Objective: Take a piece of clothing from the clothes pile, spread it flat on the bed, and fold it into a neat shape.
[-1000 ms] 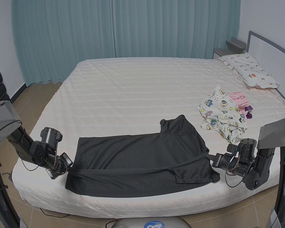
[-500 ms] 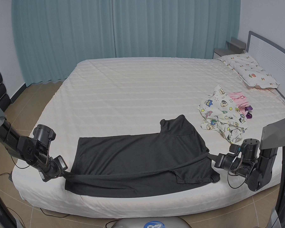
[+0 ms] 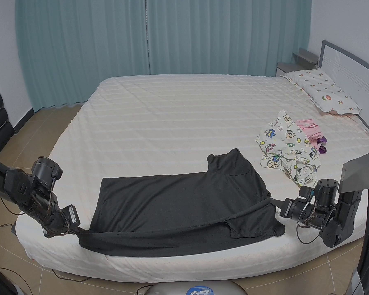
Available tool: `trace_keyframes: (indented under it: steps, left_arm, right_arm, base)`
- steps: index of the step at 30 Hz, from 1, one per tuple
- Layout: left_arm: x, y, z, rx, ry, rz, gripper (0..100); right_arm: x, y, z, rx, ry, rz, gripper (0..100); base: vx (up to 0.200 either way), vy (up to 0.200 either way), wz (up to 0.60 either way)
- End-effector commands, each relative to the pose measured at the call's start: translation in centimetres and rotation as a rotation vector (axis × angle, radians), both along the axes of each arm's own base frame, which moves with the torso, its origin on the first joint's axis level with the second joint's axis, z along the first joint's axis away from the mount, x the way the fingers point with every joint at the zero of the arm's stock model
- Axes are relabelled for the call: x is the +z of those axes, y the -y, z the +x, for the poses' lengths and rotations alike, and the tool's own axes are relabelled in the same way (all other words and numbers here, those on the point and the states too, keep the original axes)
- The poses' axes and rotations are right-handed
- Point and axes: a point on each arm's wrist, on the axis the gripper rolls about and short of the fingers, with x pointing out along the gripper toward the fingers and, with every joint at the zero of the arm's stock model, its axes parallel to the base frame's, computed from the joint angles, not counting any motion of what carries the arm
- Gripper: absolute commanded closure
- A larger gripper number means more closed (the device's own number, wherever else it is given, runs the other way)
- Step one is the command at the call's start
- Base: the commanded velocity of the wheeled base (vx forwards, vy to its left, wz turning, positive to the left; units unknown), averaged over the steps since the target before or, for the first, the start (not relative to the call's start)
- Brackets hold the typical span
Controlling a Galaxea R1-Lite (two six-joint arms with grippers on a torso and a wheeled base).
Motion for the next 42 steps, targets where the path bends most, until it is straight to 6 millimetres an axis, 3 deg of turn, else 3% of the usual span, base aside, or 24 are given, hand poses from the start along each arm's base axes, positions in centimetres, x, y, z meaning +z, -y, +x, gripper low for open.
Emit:
trace_keyframes:
  steps: [1,12,14,21,28,40,41,42]
  left_arm:
    - [-0.3,0.0,0.4,-0.003,-0.009,-0.001,100]
    - [-4.0,-0.1,4.2,0.045,-0.053,0.002,100]
    - [-5.2,-0.1,5.6,0.070,-0.053,0.014,100]
    - [-6.7,0.0,7.7,0.095,-0.037,0.038,100]
    - [-8.0,0.1,9.4,0.137,-0.001,0.033,100]
    - [-8.2,0.3,11.0,0.190,0.028,0.007,100]
    - [-8.2,0.3,11.1,0.196,0.032,0.005,100]
    - [-8.3,0.3,11.1,0.196,0.029,0.004,0]
  right_arm:
    - [0.3,0.1,-0.1,-0.004,0.014,0.002,100]
    - [-0.2,0.1,0.3,-0.005,0.010,0.002,100]
    - [-0.6,0.1,0.8,-0.005,0.008,0.001,100]
    - [-2.3,0.1,1.8,-0.012,-0.010,-0.002,100]
    - [-3.2,0.2,2.6,-0.021,-0.018,-0.005,100]
    - [-4.8,0.3,3.4,-0.031,-0.038,-0.003,100]
    - [-4.9,0.3,3.4,-0.031,-0.038,-0.003,0]
    - [-5.0,0.3,3.4,-0.030,-0.040,-0.002,0]
  base:
    - [0.000,0.000,0.00]
    - [0.000,0.000,0.00]
    - [0.000,0.000,0.00]
    - [0.000,0.000,0.00]
    - [0.000,0.000,0.00]
    - [0.000,0.000,0.00]
    - [0.000,0.000,0.00]
    - [0.000,0.000,0.00]
